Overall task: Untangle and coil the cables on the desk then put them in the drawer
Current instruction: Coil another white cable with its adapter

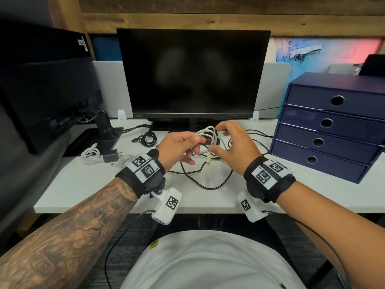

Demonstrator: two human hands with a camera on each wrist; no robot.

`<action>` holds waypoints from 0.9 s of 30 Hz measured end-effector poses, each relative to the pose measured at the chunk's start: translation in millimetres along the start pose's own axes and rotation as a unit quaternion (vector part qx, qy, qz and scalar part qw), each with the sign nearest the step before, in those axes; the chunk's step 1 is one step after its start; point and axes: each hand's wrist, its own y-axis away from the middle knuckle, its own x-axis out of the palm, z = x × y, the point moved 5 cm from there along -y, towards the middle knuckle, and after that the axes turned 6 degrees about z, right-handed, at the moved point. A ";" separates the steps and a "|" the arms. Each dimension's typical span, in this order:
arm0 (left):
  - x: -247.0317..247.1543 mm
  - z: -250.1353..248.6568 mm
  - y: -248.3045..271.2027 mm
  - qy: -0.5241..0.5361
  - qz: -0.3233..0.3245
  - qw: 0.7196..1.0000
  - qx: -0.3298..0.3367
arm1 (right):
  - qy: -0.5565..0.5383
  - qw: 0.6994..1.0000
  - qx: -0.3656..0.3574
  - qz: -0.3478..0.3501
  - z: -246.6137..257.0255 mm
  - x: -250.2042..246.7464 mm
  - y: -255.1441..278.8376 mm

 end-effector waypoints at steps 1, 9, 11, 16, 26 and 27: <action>-1.2 0.7 -0.4 0.001 0.004 1.000 0.000 | -0.036 0.999 0.007 0.012 -1.1 -0.1 -0.4; -15.6 0.9 0.2 -0.024 0.023 0.999 -0.019 | -0.235 0.967 0.013 0.093 -6.4 -4.5 -3.8; -17.8 -2.7 1.2 -0.064 0.017 0.998 -0.020 | -0.249 0.966 0.033 0.065 -9.0 -6.7 -5.9; -23.0 -14.1 -1.0 -0.224 -0.018 0.974 0.019 | -0.216 0.976 0.028 0.029 -1.3 -3.8 -6.5; -27.9 -15.1 4.0 -0.057 -0.037 0.998 -0.015 | -0.106 0.994 0.007 0.031 -5.8 -19.5 -3.8; -22.9 -16.0 4.4 -0.052 -0.027 0.998 -0.013 | -0.099 0.994 -0.001 0.041 -3.7 -16.8 -2.8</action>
